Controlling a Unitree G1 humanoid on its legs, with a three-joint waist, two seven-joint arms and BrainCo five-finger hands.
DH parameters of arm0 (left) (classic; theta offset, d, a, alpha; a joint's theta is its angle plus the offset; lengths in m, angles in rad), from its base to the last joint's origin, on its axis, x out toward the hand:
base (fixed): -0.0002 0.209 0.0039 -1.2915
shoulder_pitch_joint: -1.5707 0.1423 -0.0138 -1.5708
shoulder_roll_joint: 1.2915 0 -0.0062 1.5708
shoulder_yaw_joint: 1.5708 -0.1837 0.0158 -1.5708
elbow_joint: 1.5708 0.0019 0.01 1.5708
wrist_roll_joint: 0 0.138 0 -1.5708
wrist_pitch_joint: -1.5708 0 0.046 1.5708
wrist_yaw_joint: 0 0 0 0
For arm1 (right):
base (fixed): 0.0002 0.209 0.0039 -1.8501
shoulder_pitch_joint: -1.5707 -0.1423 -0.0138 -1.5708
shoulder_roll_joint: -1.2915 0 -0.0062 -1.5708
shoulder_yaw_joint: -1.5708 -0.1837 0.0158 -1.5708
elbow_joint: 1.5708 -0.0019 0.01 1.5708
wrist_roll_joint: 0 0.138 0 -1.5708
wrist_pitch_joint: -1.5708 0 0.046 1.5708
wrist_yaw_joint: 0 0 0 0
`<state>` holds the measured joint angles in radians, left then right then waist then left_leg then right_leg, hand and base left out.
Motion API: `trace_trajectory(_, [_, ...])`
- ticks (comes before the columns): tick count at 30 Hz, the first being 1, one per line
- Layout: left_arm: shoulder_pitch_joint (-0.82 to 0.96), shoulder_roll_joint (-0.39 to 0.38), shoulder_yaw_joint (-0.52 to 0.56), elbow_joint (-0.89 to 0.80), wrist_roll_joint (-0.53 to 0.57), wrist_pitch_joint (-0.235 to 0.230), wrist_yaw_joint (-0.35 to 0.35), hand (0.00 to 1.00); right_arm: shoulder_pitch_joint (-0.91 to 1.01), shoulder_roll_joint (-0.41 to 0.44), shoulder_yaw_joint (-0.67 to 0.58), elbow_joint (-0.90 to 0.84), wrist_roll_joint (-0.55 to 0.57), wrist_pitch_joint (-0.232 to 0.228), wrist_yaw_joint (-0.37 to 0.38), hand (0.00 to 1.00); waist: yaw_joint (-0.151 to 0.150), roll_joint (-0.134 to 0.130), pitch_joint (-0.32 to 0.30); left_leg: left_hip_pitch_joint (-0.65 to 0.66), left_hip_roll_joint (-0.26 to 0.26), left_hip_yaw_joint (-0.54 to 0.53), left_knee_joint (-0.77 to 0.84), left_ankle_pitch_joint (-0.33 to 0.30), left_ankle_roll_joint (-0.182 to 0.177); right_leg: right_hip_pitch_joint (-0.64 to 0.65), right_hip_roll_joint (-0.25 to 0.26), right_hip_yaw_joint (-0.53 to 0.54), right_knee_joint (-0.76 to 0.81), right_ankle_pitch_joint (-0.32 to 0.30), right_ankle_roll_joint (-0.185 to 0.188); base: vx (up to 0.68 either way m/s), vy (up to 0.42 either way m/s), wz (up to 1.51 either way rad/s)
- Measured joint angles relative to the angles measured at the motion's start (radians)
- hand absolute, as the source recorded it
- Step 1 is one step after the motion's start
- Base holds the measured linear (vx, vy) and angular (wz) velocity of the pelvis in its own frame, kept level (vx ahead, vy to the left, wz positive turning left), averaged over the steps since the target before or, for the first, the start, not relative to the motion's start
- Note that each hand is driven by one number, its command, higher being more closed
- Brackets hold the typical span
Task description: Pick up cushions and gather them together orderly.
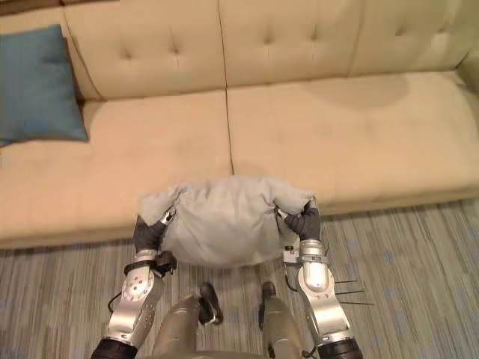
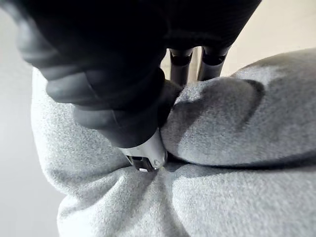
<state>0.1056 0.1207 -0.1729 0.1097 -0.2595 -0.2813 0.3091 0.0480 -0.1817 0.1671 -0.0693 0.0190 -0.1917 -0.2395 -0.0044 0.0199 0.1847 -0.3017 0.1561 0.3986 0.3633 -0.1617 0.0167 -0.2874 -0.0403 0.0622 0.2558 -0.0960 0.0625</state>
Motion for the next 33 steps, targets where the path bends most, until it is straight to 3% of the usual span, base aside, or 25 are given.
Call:
trace_trajectory(5, [0.025,0.009,-0.005,-0.031,0.018,0.0,-0.023,1.0,-0.024,-0.034,-0.001,0.011,-0.022,0.0,0.003,1.0,-0.019,-0.002,-0.002,0.056,-0.023,-0.013,-0.034,-0.005,-0.001,0.034,-0.009,0.031,-0.022,0.027,0.005,0.06,0.045,-0.27])
trace_trajectory(6, [0.025,0.01,-0.006,-0.031,0.018,0.0,-0.023,1.0,-0.024,-0.034,-0.001,0.012,-0.022,0.0,0.003,1.0,-0.023,-0.002,-0.002,0.068,-0.025,-0.023,-0.032,-0.028,-0.004,0.028,-0.008,0.031,0.012,0.016,0.022,0.02,0.058,-0.14])
trace_trajectory(8, [0.025,0.012,-0.014,-0.031,0.018,0.003,-0.023,1.0,-0.025,-0.035,-0.001,0.025,-0.022,0.0,0.002,1.0,-0.041,-0.004,0.002,0.094,-0.028,-0.035,-0.01,-0.078,0.0,-0.035,-0.008,0.04,0.211,-0.016,0.069,-0.03,0.038,-0.08])
trace_trajectory(10, [0.025,0.019,-0.022,-0.031,0.018,0.011,-0.024,1.0,-0.025,-0.035,-0.004,0.05,-0.022,-0.004,0.001,1.0,-0.05,-0.019,0.005,0.141,-0.054,-0.042,-0.008,-0.099,0.016,-0.108,-0.024,0.038,0.429,0.002,0.086,0.0,0.007,0.08])
trace_trajectory(11, [0.026,0.026,-0.022,-0.029,0.022,0.013,-0.024,1.0,-0.028,-0.037,-0.003,0.071,-0.022,-0.006,0.001,1.0,-0.064,-0.02,0.009,0.164,-0.06,-0.051,-0.01,-0.106,0.026,-0.153,-0.041,0.014,0.5,0.001,0.058,0.03,0.0,0.23])
trace_trajectory(12, [0.022,0.039,-0.022,-0.03,0.032,0.013,-0.023,1.0,-0.032,-0.04,0.003,0.084,-0.022,-0.006,0.001,1.0,-0.067,-0.021,0.009,0.174,-0.063,-0.058,-0.021,-0.106,0.027,-0.176,-0.049,-0.023,0.457,-0.027,0.021,0.04,-0.009,0.23])
trace_trajectory(14, [0.015,0.056,-0.022,-0.03,0.036,0.013,-0.023,1.0,-0.034,-0.043,0.009,0.096,-0.022,-0.006,0.003,1.0,-0.068,-0.023,0.01,0.178,-0.069,-0.07,-0.047,-0.105,0.028,-0.193,-0.047,-0.051,0.287,-0.012,0.015,0.12,-0.044,0.24])
trace_trajectory(16, [0.014,0.07,-0.025,-0.03,0.036,0.013,-0.023,1.0,-0.023,-0.043,0.007,0.107,-0.021,-0.005,0.01,1.0,-0.088,-0.04,0.014,0.194,-0.106,-0.113,-0.079,-0.104,0.022,-0.153,-0.056,-0.053,-0.037,0.087,0.031,0.25,-0.108,0.49])
trace_trajectory(17, [0.015,0.071,-0.026,-0.03,0.036,0.014,-0.023,1.0,-0.019,-0.043,0.007,0.106,-0.021,-0.005,0.011,1.0,-0.091,-0.044,0.014,0.198,-0.11,-0.119,-0.08,-0.103,0.019,-0.149,-0.061,-0.049,-0.055,0.089,0.028,0.32,-0.185,0.82])
trace_trajectory(18, [0.015,0.072,-0.061,-0.024,0.036,0.017,-0.024,1.0,0.025,-0.051,-0.015,0.102,-0.021,-0.005,0.02,1.0,-0.101,-0.046,0.012,0.222,-0.129,-0.164,-0.059,-0.129,-0.03,-0.133,-0.071,-0.017,-0.033,0.167,-0.003,0.36,-0.222,0.77])
trace_trajectory(20, [0.028,0.052,-0.085,-0.023,0.039,0.021,-0.036,1.0,0.067,-0.064,-0.039,0.102,-0.021,-0.003,0.028,1.0,-0.098,-0.002,-0.005,0.236,-0.088,-0.18,-0.043,-0.142,-0.062,-0.141,-0.054,-0.054,0.036,0.143,-0.022,0.39,-0.185,0.57])
trace_trajectory(21, [0.037,0.037,-0.089,-0.023,0.043,0.02,-0.048,1.0,0.083,-0.066,-0.052,0.102,-0.021,0.003,0.031,1.0,-0.096,0.021,-0.014,0.183,-0.037,-0.208,0.093,-0.132,-0.082,-0.119,-0.024,-0.085,0.04,0.112,-0.043,0.35,-0.111,0.21])
trace_trajectory(22, [0.037,0.034,-0.09,-0.022,0.043,0.021,-0.049,1.0,0.085,-0.066,-0.051,0.101,-0.021,0.006,0.031,1.0,-0.094,0.022,-0.014,0.149,-0.011,-0.212,0.179,-0.12,-0.099,-0.108,-0.012,-0.097,0.041,0.103,-0.055,0.43,-0.16,0.07])
trace_trajectory(24, [0.051,0.019,-0.086,-0.019,0.042,0.023,-0.06,1.0,0.115,-0.066,-0.054,0.046,-0.021,0.009,0.026,1.0,-0.076,0.025,-0.011,0.059,0.102,-0.194,0.489,-0.025,-0.105,-0.019,0.03,-0.124,0.044,0.079,-0.098,0.43,-0.167,-0.08])
trace_trajectory(26, [0.046,0.006,-0.09,-0.019,0.042,0.023,-0.071,1.0,0.135,-0.062,-0.076,-0.03,-0.021,0.008,0.024,1.0,-0.065,0.022,-0.013,0.036,0.145,-0.114,0.546,-0.037,-0.085,0.033,0.024,-0.121,0.012,0.073,-0.105,0.38,-0.066,-0.05])
trace_trajectory(27, [0.034,-0.002,-0.091,-0.019,0.04,0.023,-0.083,1.0,0.137,-0.062,-0.094,-0.081,-0.021,0.003,0.021,1.0,-0.064,0.02,-0.012,0.028,0.163,-0.053,0.509,-0.057,-0.052,0.058,0.007,-0.119,-0.017,0.073,-0.104,0.3,-0.018,0.01])
trace_trajectory(29, [0.014,-0.015,-0.093,-0.02,0.037,0.023,-0.093,1.0,0.122,-0.063,-0.114,-0.118,-0.023,-0.002,0.017,1.0,-0.062,0.021,-0.013,0.017,0.159,-0.015,0.381,-0.07,-0.039,0.064,-0.018,-0.121,-0.031,0.071,-0.1,0.2,0.06,0.09])
trace_trajectory(31, [-0.004,-0.017,-0.097,-0.019,0.038,0.022,-0.093,1.0,0.089,-0.067,-0.119,-0.095,-0.028,-0.006,0.005,1.0,-0.061,0.022,-0.013,0.017,0.113,-0.05,0.182,-0.049,-0.054,0.058,-0.031,-0.116,-0.031,0.068,-0.083,0.13,0.159,-0.02])
trace_trajectory(32, [-0.012,-0.013,-0.099,-0.019,0.04,0.022,-0.093,1.0,0.056,-0.081,-0.118,-0.069,-0.028,-0.007,0.001,1.0,-0.059,0.043,-0.022,0.031,0.082,-0.122,0.035,0.08,-0.07,0.044,-0.017,-0.106,-0.029,0.06,-0.056,0.08,0.23,-0.29])
trace_trajectory(33, [-0.014,-0.013,-0.098,-0.016,0.04,0.021,-0.093,1.0,0.039,-0.087,-0.117,-0.04,-0.029,-0.007,0.001,1.0,-0.055,0.057,-0.027,0.042,0.086,-0.15,-0.001,0.073,-0.12,0.034,0.0,-0.089,-0.029,0.057,-0.04,0.09,0.279,-0.35])
